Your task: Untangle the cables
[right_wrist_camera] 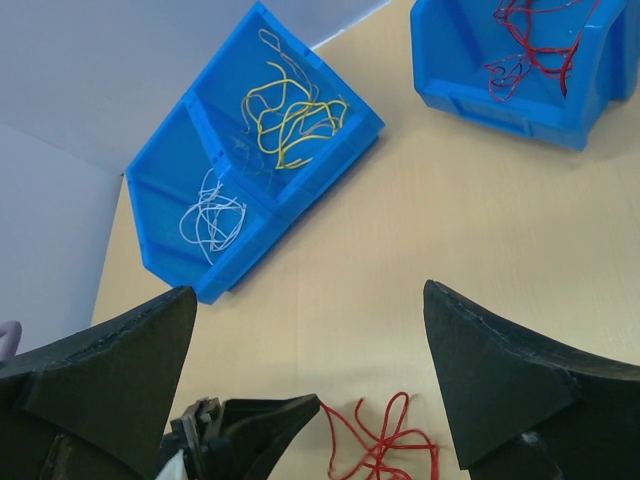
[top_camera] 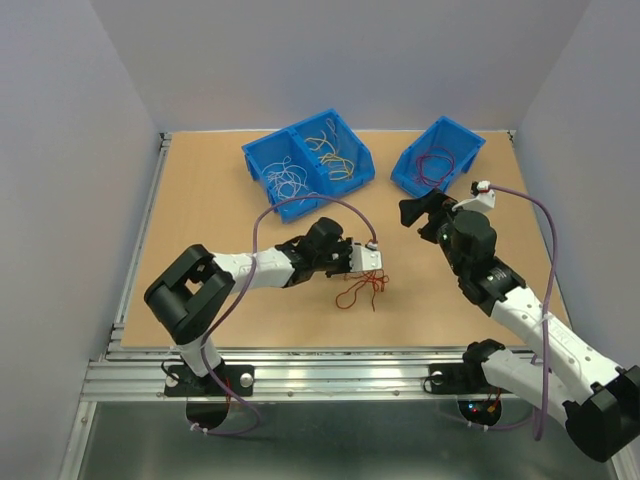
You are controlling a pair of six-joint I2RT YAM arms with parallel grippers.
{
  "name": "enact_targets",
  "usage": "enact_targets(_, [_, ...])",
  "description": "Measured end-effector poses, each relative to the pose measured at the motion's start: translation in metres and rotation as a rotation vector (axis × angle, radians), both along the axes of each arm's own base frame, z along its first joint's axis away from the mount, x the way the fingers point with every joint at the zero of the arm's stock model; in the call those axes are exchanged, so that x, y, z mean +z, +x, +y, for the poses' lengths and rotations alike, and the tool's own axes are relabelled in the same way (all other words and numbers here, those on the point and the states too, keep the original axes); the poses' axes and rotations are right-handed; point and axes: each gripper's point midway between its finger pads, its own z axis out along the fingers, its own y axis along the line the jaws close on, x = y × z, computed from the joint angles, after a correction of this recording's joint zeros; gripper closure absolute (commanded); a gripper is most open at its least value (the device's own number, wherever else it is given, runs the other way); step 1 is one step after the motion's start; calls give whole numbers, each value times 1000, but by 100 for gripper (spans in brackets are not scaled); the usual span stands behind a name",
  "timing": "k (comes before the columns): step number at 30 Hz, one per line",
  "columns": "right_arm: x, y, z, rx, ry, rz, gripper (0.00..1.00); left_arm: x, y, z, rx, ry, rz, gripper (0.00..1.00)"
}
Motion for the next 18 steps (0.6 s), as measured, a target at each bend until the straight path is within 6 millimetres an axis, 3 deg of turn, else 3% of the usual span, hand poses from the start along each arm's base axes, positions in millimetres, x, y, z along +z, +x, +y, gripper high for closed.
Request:
enact_targets(4, [1,0,-1,-3,-2,-3,0,-10,-8,-3,-21,37,11,100])
enact_targets(8, [-2,1,1,6,-5,4,9,6,-13,10,-6,7,-9,100])
enact_targets(11, [-14,6,11,45,-17,30,18,50,-17,24,6,-97,-51,100])
enact_targets(12, [-19,8,16,66,-25,40,20,80,-15,28,12,-167,-91,100])
enact_targets(14, [-30,10,27,118,-32,59,24,120,-14,32,12,-261,-151,100])
enact_targets(16, [-43,7,42,205,-34,67,26,149,-18,34,-3,-333,-193,100])
enact_targets(18, [-53,-1,57,306,-28,62,27,158,-22,33,-18,-360,-194,100])
